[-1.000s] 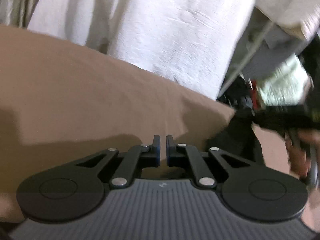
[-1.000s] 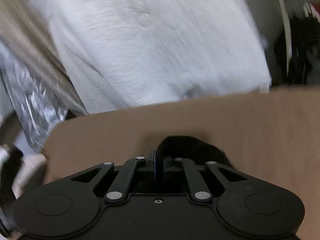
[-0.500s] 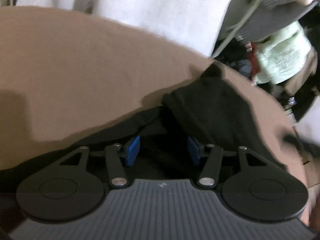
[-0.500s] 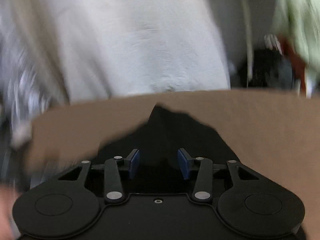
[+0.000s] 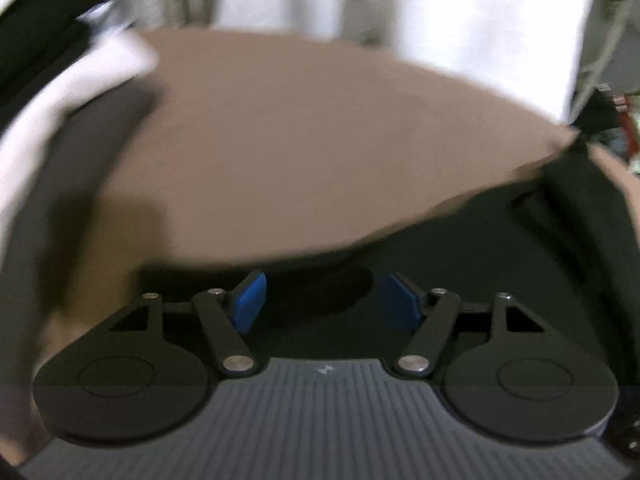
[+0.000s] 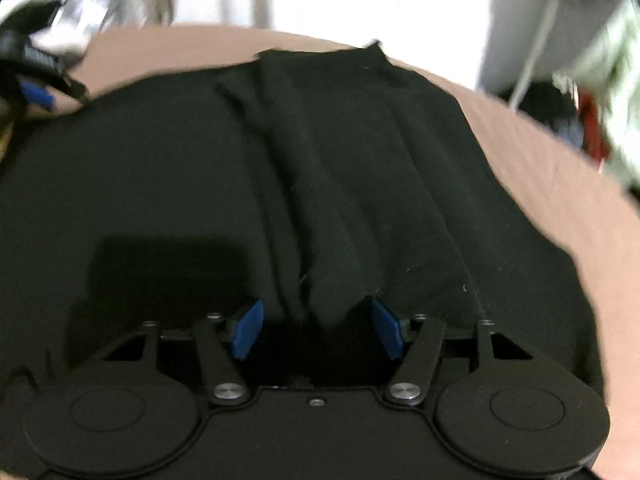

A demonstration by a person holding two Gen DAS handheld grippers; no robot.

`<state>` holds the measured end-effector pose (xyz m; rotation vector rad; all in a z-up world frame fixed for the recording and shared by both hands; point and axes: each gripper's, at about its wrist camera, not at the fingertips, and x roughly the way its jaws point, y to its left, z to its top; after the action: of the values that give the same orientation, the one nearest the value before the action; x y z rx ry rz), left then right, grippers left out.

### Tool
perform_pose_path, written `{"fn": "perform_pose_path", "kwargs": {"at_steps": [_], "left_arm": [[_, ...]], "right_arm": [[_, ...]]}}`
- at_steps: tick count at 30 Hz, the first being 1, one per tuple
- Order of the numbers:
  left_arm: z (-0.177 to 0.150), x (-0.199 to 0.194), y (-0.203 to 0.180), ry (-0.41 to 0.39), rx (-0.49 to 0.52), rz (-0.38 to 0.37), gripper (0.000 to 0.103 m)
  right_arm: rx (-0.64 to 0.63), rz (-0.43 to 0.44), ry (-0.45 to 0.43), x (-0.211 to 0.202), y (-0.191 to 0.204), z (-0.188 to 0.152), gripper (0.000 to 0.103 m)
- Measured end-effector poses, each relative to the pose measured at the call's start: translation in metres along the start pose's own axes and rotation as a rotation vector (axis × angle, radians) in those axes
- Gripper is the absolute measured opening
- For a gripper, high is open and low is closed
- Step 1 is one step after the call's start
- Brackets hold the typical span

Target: Fold clothes

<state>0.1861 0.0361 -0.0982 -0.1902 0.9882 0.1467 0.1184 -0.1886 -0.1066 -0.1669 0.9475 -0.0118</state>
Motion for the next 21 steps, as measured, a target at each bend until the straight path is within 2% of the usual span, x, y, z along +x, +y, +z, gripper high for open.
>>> {"fn": "perform_pose_path", "kwargs": {"at_steps": [1, 3, 6, 8, 10, 11, 12, 14, 18, 21], "left_arm": [[-0.005, -0.004, 0.015, 0.006, -0.013, 0.014, 0.067], [-0.017, -0.012, 0.043, 0.012, -0.067, 0.034, 0.067], [-0.037, -0.023, 0.079, 0.031, -0.115, -0.004, 0.067], [-0.044, -0.024, 0.088, 0.036, -0.061, -0.014, 0.067], [-0.043, -0.026, 0.092, -0.005, 0.032, 0.036, 0.069], [-0.041, -0.026, 0.095, -0.015, 0.046, 0.031, 0.07], [-0.04, -0.026, 0.097, -0.016, 0.037, 0.004, 0.072], [-0.036, -0.024, 0.102, -0.017, 0.02, -0.049, 0.072], [-0.034, -0.009, 0.1, 0.028, -0.066, -0.206, 0.072], [-0.036, 0.002, 0.094, 0.055, -0.099, -0.235, 0.072]], "right_arm": [[-0.032, -0.019, -0.008, -0.003, 0.007, -0.003, 0.066], [0.02, 0.011, -0.065, -0.015, 0.008, -0.007, 0.066], [0.093, 0.081, -0.147, -0.032, 0.013, -0.012, 0.066], [0.132, 0.149, -0.199, -0.042, 0.022, -0.015, 0.066], [0.104, 0.154, -0.261, -0.054, 0.045, -0.024, 0.066], [0.087, 0.156, -0.288, -0.058, 0.057, -0.028, 0.066], [0.05, 0.158, -0.292, -0.059, 0.072, -0.031, 0.066], [-0.061, 0.22, -0.275, -0.063, 0.101, -0.04, 0.066], [-0.189, 0.443, -0.18, -0.065, 0.15, -0.06, 0.066], [-0.264, 0.557, -0.148, -0.076, 0.176, -0.074, 0.067]]}}
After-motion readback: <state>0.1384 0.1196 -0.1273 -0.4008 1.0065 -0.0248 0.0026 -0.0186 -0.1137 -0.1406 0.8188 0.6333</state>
